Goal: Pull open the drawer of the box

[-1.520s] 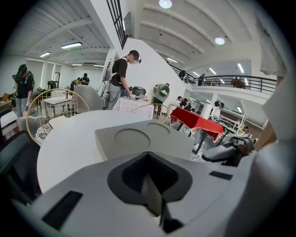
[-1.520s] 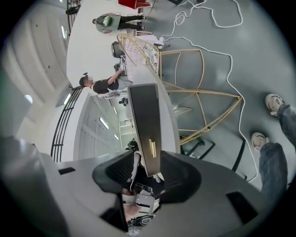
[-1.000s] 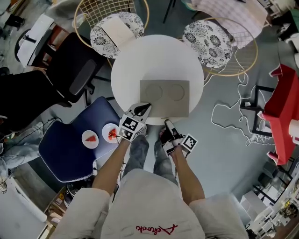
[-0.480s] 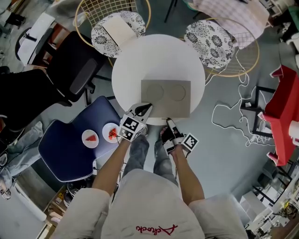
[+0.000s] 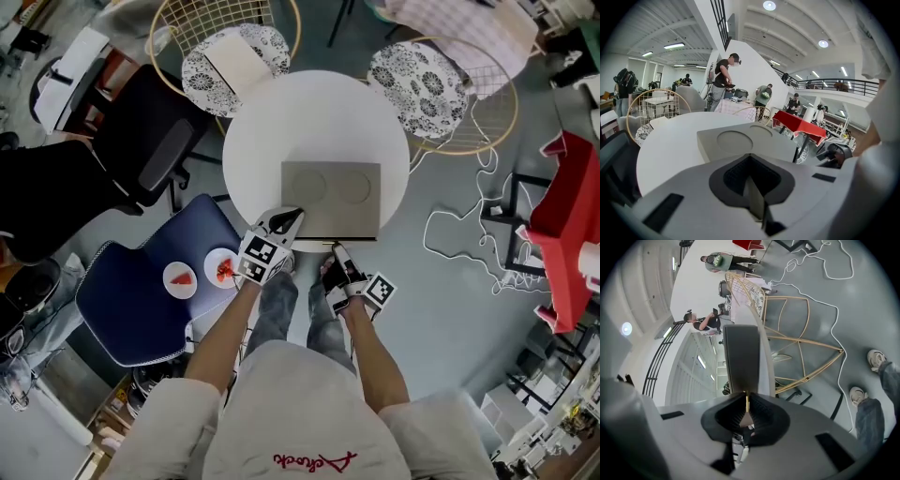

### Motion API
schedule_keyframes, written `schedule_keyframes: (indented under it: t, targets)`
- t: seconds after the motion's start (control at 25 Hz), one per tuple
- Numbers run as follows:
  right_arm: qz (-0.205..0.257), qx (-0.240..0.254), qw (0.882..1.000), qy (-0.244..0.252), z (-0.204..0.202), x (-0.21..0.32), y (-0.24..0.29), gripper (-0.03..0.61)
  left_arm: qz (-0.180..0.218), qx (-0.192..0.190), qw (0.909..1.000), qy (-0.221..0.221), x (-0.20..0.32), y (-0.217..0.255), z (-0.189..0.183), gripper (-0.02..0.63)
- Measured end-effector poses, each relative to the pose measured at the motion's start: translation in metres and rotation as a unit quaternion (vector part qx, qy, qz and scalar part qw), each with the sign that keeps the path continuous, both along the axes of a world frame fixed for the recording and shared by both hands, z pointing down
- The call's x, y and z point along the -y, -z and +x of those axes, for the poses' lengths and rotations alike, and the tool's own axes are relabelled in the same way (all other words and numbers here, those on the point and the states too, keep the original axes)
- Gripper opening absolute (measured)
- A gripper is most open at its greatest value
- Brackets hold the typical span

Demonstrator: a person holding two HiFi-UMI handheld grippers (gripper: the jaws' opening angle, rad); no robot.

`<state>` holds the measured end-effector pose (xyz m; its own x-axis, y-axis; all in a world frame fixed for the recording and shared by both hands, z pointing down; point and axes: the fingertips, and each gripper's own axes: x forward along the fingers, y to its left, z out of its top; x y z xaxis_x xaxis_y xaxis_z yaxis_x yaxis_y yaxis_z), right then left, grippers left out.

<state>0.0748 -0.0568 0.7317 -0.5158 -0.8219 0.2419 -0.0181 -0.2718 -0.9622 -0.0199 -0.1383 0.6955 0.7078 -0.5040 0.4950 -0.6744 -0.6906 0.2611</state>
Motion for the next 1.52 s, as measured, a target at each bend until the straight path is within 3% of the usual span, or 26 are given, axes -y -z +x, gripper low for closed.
schedule_keyframes:
  t: [0.8,1.32,1.52]
  targets:
    - [-0.032,0.016,0.999,-0.013,0.002,-0.1,-0.004,0.034,-0.001,0.0,1.0,0.001,0.001,0.0,-0.001,0.011]
    - [-0.042,0.022,0.999,-0.014,0.004,-0.105,-0.008,0.035,0.0,0.004,1.0,0.002,0.001,0.001,0.001,0.011]
    - [-0.037,0.039,0.999,-0.01,0.004,-0.105,-0.004,0.089,0.002,0.005,1.0,0.004,0.001,0.001,0.001,0.011]
